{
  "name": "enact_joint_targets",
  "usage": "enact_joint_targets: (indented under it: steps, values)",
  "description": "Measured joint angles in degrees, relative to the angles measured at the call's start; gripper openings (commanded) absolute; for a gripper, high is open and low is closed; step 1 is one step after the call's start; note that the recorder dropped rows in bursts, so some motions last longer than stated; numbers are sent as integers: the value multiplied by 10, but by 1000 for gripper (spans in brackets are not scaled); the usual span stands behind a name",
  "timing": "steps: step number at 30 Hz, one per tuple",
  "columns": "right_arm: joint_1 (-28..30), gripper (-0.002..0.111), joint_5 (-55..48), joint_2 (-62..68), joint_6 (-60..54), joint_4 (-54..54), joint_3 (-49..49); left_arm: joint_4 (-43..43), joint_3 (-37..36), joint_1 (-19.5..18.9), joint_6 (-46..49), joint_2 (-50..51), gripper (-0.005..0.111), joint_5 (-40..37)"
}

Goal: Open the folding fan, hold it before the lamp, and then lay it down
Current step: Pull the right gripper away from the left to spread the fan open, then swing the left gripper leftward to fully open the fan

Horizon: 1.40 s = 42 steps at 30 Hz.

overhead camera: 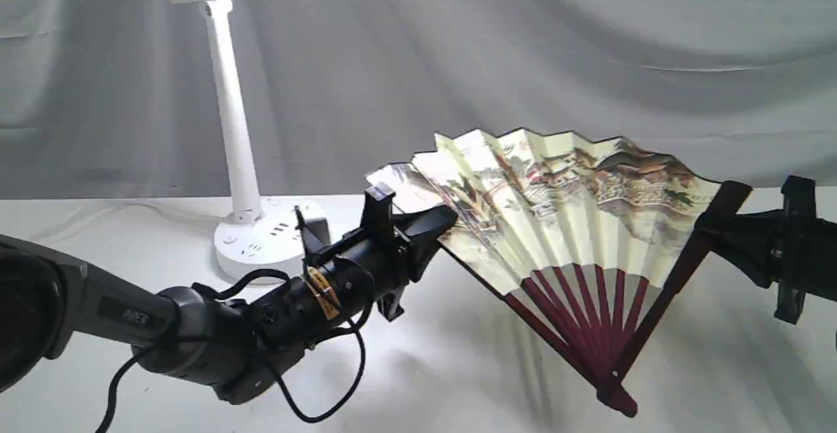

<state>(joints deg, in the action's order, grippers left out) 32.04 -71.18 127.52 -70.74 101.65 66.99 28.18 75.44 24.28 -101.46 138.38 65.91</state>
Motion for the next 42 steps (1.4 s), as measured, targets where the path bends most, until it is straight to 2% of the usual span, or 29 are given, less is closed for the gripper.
enact_joint_targets:
  steps: [9, 19, 26, 32, 42]
  values:
    - [39, 0, -4, 0, 2, 0, 0, -80, 0, 9, 45, 0, 0, -1]
    - [101, 0, -11, 0, 1, 0, -30, -253, 0, 87, 143, 0, 0, -2]
    - [139, 0, -16, 0, -2, 0, -41, -338, 0, 118, 169, 0, 0, -2]
    - [154, 0, -19, 0, -2, 0, -44, -384, 0, 124, 181, 0, 0, -2]
    - [186, 0, -34, 0, -6, -10, -44, -402, -1, 126, 186, 0, 0, -3]
